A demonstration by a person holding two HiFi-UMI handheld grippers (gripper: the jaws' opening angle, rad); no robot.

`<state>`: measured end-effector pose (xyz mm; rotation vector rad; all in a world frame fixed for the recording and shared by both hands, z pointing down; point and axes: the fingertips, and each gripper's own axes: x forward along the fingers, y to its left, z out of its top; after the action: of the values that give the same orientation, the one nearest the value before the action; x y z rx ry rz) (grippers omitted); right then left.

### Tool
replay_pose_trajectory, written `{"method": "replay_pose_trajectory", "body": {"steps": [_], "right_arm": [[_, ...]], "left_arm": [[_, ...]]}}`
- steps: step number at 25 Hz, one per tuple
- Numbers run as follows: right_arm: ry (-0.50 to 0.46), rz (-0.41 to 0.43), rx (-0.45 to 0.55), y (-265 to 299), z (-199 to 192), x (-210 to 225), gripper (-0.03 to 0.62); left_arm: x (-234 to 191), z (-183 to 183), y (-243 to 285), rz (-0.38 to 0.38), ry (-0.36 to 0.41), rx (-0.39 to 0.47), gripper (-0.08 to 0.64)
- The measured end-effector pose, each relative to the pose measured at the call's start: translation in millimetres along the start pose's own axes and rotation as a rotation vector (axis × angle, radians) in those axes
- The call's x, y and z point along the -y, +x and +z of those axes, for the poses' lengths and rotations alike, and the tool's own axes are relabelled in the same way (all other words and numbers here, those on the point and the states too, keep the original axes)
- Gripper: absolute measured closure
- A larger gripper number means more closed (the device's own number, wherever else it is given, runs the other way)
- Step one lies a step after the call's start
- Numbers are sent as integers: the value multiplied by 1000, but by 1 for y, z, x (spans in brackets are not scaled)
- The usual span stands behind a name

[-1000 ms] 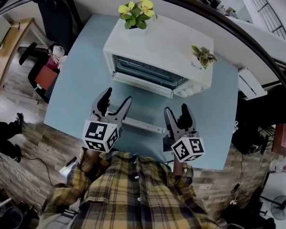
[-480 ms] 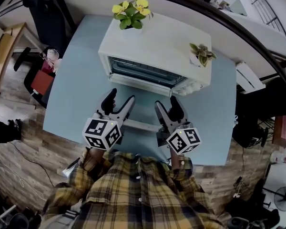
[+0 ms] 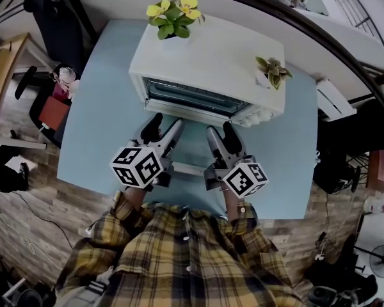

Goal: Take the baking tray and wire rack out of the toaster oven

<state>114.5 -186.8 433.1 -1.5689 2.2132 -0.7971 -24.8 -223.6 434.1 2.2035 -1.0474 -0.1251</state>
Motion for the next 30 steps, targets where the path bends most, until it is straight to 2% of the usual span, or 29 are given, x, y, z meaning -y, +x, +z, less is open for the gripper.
{"method": "replay_pose_trajectory", "body": {"steps": [3, 6, 9, 12, 16, 18, 23, 30], "right_arm": [[109, -20, 37, 7, 1, 12, 264], [232, -34, 85, 14, 3, 26, 265], [356, -3, 124, 27, 4, 33, 268], [495, -10, 137, 36, -3, 46, 268], [603, -40, 189, 46, -9, 64, 278], [661, -47, 228, 52, -10, 70, 290], [729, -70, 293, 63, -9, 84, 357], [765, -55, 339, 82, -8, 91, 403]], "left_arm": [[-7, -3, 10, -13, -48, -10, 264], [-16, -5, 19, -26, -138, -10, 270], [-25, -4, 28, -50, -210, -8, 278], [-33, -2, 39, -74, -260, 1, 290], [-43, 1, 53, -90, -375, 27, 307], [-49, 1, 60, -84, -406, 33, 308], [-70, 5, 74, -70, -496, 77, 314], [-91, 17, 88, -87, -618, 167, 324]]}}
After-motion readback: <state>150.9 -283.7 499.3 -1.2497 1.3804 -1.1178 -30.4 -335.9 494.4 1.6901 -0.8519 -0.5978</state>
